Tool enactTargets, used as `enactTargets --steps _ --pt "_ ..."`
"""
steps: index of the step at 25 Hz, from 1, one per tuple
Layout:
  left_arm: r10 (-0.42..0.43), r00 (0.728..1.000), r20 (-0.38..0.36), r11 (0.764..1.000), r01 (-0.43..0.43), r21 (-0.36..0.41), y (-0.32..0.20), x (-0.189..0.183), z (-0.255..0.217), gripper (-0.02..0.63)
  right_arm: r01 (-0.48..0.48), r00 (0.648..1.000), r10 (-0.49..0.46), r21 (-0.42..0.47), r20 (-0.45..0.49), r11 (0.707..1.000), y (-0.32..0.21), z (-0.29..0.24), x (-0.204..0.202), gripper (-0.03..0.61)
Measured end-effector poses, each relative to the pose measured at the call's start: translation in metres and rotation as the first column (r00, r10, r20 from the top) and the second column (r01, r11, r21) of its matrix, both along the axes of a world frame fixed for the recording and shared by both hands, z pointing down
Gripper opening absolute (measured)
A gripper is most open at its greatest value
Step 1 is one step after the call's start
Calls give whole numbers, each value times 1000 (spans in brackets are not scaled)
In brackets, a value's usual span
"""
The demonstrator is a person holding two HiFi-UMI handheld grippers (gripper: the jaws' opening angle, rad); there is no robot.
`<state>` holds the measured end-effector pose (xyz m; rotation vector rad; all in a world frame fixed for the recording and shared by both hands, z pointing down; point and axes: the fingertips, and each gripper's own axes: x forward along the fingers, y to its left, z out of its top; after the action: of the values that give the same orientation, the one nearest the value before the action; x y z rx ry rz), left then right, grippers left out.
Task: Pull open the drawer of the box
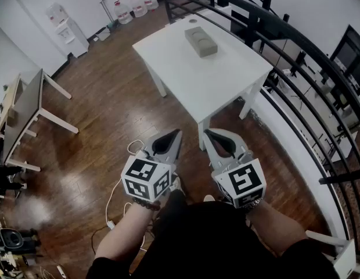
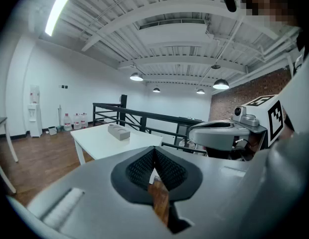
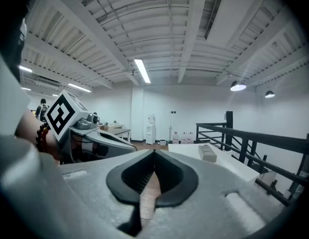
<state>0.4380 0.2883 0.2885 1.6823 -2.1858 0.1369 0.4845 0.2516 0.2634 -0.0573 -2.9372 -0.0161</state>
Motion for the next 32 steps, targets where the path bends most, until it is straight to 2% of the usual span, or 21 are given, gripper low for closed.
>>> enactTargets --steps 7,14,22,32 --pt "61 998 -22 998 -60 17 -9 -73 -4 17 -36 999 35 -11 -36 999 6 5 -74 -8" --pt "172 985 -29 985 -171 37 -21 -153 -12 17 -140 989 140 4 -53 990 6 4 -157 -8" --pt "259 963 -73 966 -257 37 -35 -202 10 17 -229 969 230 15 -86 973 -7 15 -204 -8" --pt "248 966 -77 968 -249 -5 -98 -266 32 17 -208 974 205 -18 -99 978 -69 40 -269 -8"
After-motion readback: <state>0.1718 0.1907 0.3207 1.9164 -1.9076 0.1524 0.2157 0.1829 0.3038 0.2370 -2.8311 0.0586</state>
